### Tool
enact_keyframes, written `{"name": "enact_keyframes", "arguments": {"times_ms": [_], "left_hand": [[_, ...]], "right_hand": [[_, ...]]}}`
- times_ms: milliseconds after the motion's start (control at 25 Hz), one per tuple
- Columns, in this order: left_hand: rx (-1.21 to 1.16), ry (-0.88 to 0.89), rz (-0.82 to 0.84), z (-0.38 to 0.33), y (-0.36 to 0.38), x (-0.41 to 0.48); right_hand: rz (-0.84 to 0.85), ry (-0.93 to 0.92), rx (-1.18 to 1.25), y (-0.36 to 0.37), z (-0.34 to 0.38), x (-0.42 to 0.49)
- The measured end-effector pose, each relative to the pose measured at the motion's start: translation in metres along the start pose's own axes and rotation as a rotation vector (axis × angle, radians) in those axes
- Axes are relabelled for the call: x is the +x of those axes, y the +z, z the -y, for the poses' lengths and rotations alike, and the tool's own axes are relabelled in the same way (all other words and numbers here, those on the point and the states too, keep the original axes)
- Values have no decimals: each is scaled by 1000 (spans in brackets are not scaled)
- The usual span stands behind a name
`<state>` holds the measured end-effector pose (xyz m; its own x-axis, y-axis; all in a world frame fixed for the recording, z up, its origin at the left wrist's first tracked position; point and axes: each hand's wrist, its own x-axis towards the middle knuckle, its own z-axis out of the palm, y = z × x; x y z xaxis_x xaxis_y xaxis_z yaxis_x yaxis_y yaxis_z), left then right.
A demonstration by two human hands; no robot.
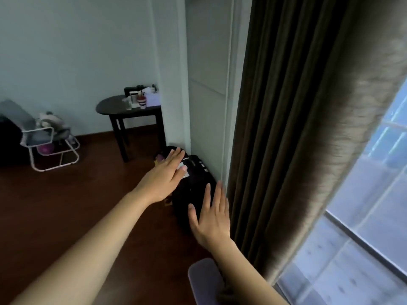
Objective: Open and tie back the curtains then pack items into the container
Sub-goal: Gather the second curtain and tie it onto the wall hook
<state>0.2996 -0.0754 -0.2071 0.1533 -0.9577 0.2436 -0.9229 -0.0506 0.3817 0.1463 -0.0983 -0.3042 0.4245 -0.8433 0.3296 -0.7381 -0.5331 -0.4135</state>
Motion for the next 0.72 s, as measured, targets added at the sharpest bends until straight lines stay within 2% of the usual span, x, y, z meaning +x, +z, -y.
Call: {"name": "enact_keyframes", "arguments": {"times_ms": [160, 360, 480, 600, 720], "left_hand": [[-116, 124, -3, 20, 14, 74], [-344, 462, 73, -1, 37, 186], [-474, 655, 48, -20, 40, 215], [-599, 693, 59, -32, 32, 237], [-762, 756, -36, -48, 20, 251]], "right_hand": [[-151, 116, -47, 22, 3, 50], [-340, 351, -119, 27, -15, 110], [-368, 440, -175, 10, -9, 120], [-317, 489, -222, 1, 2, 129], [-369, 459, -259, -7, 11, 140]]}}
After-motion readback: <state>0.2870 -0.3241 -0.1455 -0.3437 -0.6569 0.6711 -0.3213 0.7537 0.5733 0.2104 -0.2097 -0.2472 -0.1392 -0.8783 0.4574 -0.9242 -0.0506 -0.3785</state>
